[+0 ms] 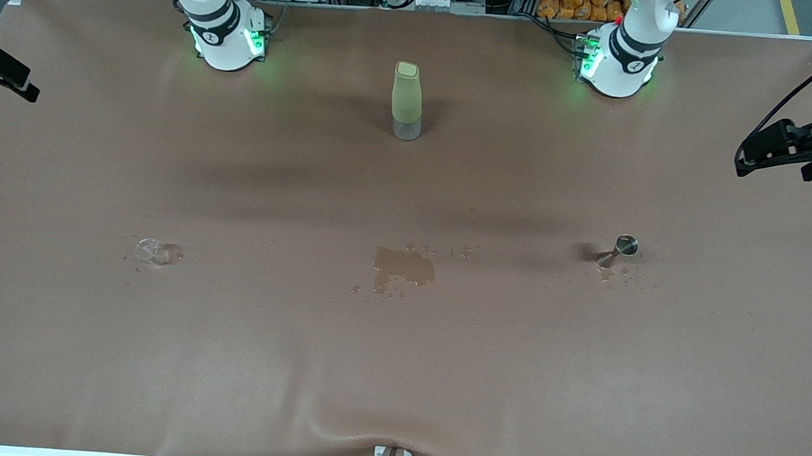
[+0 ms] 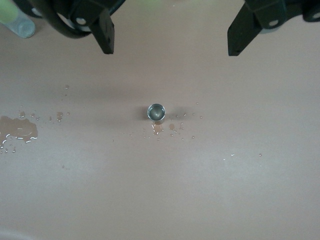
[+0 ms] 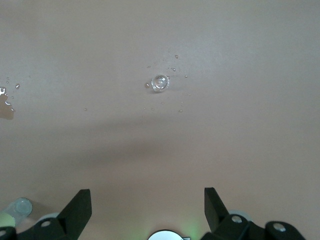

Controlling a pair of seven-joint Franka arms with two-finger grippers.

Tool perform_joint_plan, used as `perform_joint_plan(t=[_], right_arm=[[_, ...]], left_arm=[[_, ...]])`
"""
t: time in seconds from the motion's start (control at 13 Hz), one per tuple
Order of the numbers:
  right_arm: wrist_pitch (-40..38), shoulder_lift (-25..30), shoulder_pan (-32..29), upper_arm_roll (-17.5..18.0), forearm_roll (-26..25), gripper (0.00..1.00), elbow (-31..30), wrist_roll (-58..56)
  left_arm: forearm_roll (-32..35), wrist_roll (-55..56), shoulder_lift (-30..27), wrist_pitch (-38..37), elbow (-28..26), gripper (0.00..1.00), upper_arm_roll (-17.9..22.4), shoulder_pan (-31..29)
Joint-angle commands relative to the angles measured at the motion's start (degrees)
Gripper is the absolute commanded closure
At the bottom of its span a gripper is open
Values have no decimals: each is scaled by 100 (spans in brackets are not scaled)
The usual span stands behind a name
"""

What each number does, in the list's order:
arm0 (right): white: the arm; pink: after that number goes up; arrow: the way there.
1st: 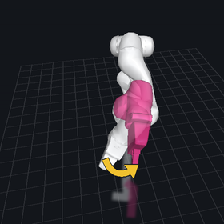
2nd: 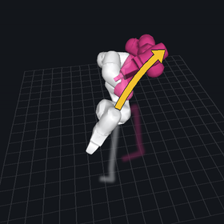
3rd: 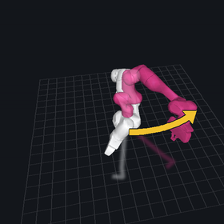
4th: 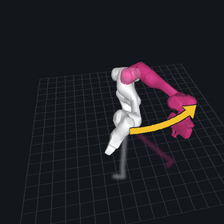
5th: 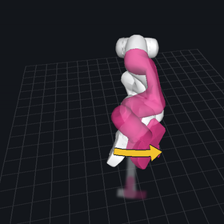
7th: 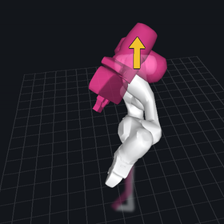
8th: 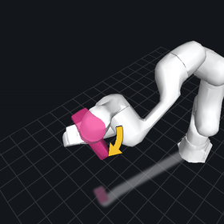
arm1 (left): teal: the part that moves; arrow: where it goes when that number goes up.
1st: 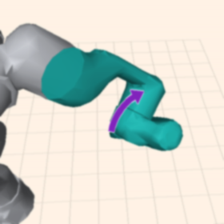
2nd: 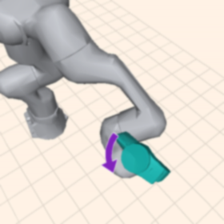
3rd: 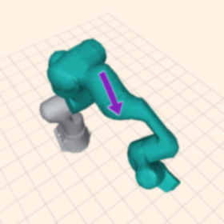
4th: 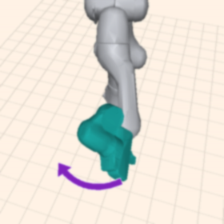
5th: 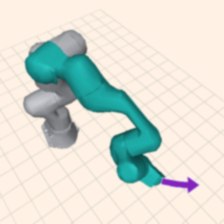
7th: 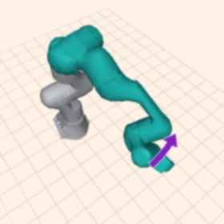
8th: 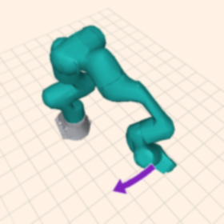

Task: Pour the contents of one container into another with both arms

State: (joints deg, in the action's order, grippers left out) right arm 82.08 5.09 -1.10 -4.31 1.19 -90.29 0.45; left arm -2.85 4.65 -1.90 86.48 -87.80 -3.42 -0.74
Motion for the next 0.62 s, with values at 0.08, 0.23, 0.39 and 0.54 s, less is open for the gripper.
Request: perform_joint_plan(t=[0.08, 0.23, 0.39, 0.54], right_arm=[[45, 9, 92, -52, 48, 0, 64, -36], [107, 9, 118, -34, 31, 0, 73, -36], [168, 9, 127, -43, 22, 0, 73, -45], [186, 9, 127, -34, 13, 0, 73, -54]], left_arm=[[101, 45, -214, 27, -264, 0, 332, 355], [101, 28, -249, 26, -264, 0, 342, 373], [118, 106, -258, 9, -264, 0, 368, 390], [372, 263, -275, -96, -273, 0, 351, 478]])
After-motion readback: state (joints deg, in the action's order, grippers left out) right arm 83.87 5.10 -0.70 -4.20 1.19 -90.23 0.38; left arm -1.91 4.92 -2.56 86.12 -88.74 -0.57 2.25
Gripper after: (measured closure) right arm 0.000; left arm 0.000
